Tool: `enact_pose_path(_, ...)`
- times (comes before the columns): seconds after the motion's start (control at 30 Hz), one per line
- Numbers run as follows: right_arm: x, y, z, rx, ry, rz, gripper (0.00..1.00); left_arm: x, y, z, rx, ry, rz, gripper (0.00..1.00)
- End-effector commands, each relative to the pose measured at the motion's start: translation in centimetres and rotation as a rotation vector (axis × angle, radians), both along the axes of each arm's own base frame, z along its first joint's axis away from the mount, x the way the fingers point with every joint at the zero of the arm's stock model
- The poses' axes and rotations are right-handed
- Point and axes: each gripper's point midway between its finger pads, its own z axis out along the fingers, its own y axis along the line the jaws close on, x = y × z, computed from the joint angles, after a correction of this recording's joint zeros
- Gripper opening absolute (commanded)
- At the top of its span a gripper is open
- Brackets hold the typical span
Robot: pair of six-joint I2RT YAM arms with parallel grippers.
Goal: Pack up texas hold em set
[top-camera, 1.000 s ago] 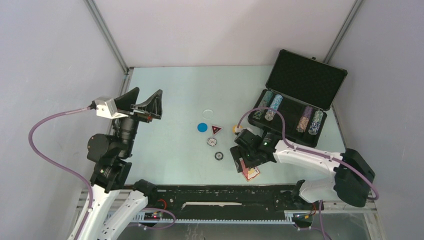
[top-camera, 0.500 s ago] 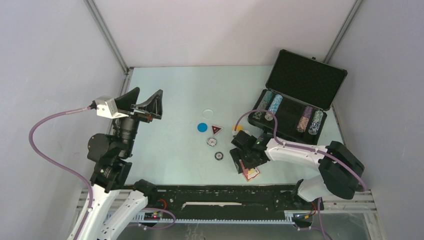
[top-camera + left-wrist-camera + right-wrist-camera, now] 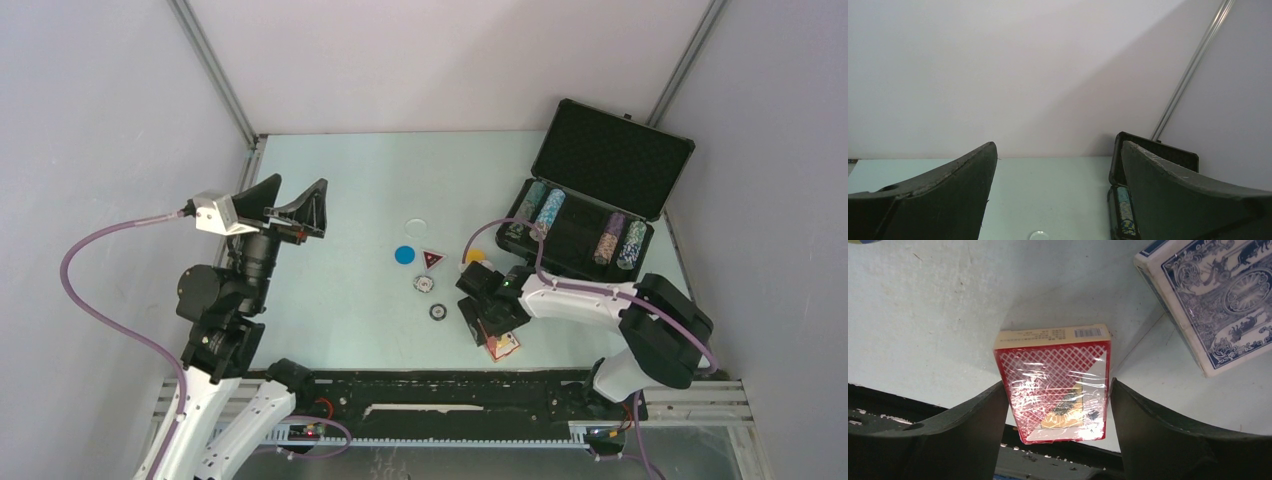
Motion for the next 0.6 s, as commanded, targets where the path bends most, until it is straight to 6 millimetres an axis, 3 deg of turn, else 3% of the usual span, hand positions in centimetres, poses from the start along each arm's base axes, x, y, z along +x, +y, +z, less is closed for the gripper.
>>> enact_pose_path(0.0,1.2,0.2,0.6,-0.035,-0.05,0.024,0.8,0.3,-0.1,-0.1,0.009,-0.006,0.006,1.0)
enact_pose_path(0.33,1.4,0.6,1.8,-0.02,-0.071,0.064,0.71,0.1,-0.1,0.1,0.007,-0.013,0.001,0.99)
enact_pose_path(0.57,3.5,1.1,6.5,0.015,-0.198,0.105,0.64,-0.2,-0.2,0.3,0.004,-0.02,-0.005,0.99)
